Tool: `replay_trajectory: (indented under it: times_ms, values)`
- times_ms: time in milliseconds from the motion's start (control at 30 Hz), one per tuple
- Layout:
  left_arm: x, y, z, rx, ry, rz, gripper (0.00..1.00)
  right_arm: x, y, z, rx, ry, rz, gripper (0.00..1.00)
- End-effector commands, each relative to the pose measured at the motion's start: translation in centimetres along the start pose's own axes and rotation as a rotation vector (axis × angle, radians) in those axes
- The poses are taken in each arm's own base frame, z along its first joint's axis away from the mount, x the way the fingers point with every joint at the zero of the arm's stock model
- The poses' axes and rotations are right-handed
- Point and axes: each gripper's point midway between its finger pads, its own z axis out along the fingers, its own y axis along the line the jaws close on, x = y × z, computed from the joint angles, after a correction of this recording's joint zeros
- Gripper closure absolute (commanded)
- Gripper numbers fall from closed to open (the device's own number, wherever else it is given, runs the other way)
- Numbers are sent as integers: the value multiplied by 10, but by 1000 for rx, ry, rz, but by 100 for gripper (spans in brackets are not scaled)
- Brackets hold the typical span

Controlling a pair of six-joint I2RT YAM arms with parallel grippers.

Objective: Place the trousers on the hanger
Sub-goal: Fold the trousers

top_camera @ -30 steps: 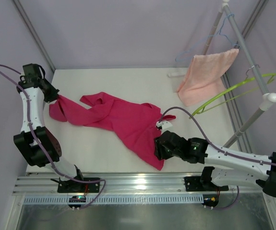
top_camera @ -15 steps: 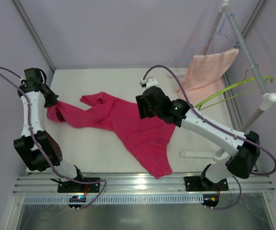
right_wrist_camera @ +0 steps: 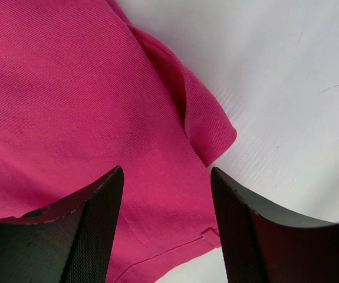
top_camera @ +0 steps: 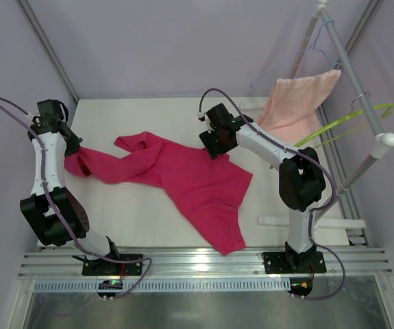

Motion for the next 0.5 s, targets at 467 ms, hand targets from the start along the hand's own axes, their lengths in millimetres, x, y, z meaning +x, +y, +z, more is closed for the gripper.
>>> replay_trajectory:
  times_ms: [467]
  values:
    - [-12,2,6,-26,-81,-16,100,48,-14,32,-174,164,-21,36]
